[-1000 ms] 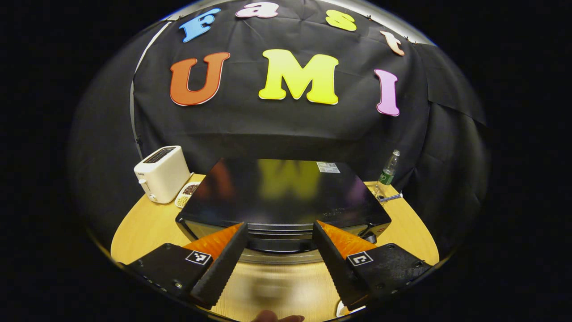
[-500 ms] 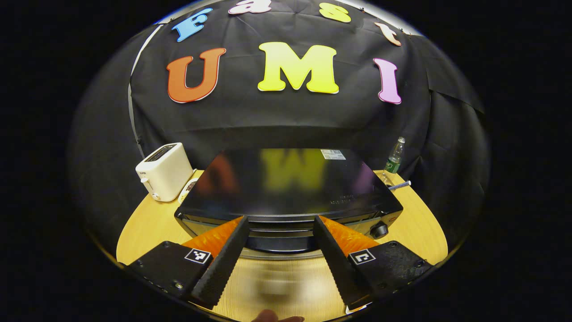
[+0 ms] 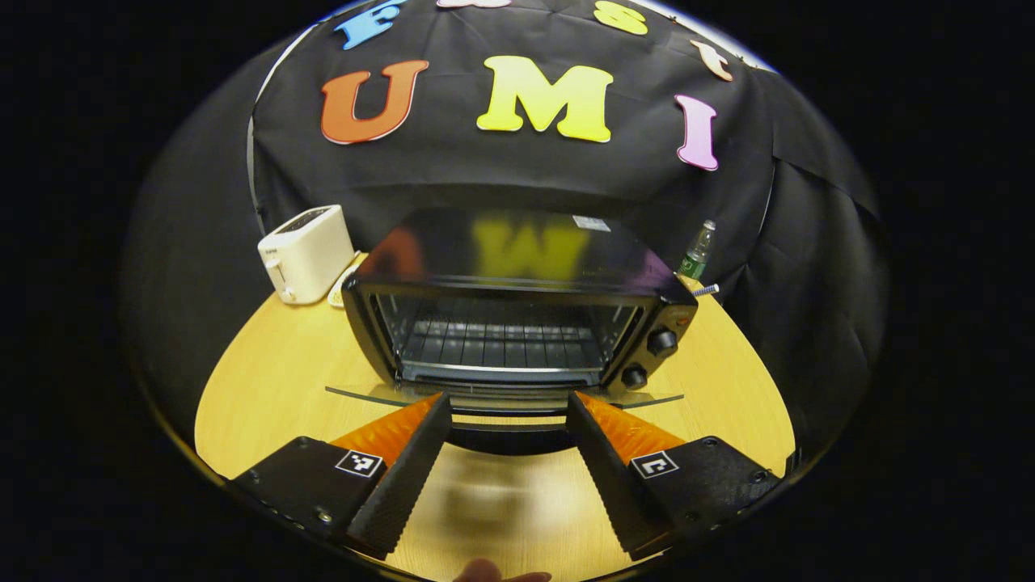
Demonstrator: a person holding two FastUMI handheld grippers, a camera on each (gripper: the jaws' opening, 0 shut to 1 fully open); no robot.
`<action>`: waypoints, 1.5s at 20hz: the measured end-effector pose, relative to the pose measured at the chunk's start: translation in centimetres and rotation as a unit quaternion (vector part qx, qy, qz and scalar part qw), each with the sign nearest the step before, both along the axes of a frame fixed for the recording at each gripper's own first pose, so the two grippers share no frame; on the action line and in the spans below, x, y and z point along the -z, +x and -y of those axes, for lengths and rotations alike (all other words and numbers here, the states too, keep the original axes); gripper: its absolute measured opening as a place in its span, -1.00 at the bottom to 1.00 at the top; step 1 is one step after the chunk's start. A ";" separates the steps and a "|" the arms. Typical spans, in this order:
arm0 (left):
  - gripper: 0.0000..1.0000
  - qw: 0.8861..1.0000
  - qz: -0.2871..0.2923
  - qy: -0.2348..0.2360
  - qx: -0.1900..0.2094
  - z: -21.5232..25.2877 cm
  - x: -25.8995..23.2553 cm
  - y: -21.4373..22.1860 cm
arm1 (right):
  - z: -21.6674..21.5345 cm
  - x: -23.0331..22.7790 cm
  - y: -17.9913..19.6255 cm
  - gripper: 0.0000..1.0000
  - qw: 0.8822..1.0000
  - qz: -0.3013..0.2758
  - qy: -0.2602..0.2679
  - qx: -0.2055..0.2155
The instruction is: Open the electric oven with the left hand, put the food in, and close the electric oven.
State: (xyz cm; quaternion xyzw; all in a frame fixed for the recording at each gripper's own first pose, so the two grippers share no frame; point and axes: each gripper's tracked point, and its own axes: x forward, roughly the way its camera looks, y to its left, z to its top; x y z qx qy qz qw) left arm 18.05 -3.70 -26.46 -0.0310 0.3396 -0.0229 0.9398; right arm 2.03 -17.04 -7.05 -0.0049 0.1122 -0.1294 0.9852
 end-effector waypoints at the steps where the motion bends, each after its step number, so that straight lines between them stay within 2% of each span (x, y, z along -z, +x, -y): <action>1: 0.92 1.000 -0.017 -0.010 -0.004 -0.1 1.0 -1.2 | -0.1 0.2 -0.4 1.00 1.000 -0.003 -0.001 -0.001; 4: 0.89 0.997 -0.061 -0.030 -0.020 -0.5 4.3 -3.7 | -0.5 0.5 -1.4 1.00 1.000 -0.009 -0.005 -0.003; 10: 0.85 0.994 -0.106 -0.014 -0.016 -1.3 10.0 -5.5 | -0.6 1.2 -2.6 1.00 1.000 -0.020 -0.006 -0.007; 11: 0.65 0.993 -0.114 -0.011 -0.015 -1.2 10.8 -5.6 | -0.6 1.3 -2.9 1.00 1.000 -0.022 -0.005 -0.007; 12: 0.85 0.993 -0.120 -0.006 -0.014 -1.2 11.3 -5.6 | -0.6 1.5 -3.0 1.00 1.000 -0.024 -0.004 -0.006; 16: 0.86 0.993 -0.119 0.018 -0.001 -1.4 11.4 -5.7 | -0.6 2.2 -3.5 1.00 0.999 -0.033 -0.001 -0.004; 22: 0.86 0.995 -0.096 0.023 0.011 -1.8 9.5 -5.7 | -1.6 3.7 -3.4 0.94 0.998 -0.055 0.021 -0.017; 23: 0.85 0.996 -0.090 0.024 0.011 -1.9 9.0 -5.7 | -1.8 4.1 -3.2 1.00 0.998 -0.060 0.022 -0.023; 26: 0.86 0.997 -0.077 0.019 0.005 -2.2 7.5 -5.8 | -2.7 5.7 -2.5 1.00 0.995 -0.081 0.024 -0.054; 28: 0.87 0.998 -0.068 0.015 -0.001 -2.5 6.1 -6.3 | -4.3 7.7 -1.4 1.00 0.989 -0.105 0.034 -0.103; 30: 0.86 0.998 -0.054 0.011 -0.010 -2.7 4.1 -7.1 | -5.7 10.6 -0.2 1.00 0.977 -0.143 0.050 -0.153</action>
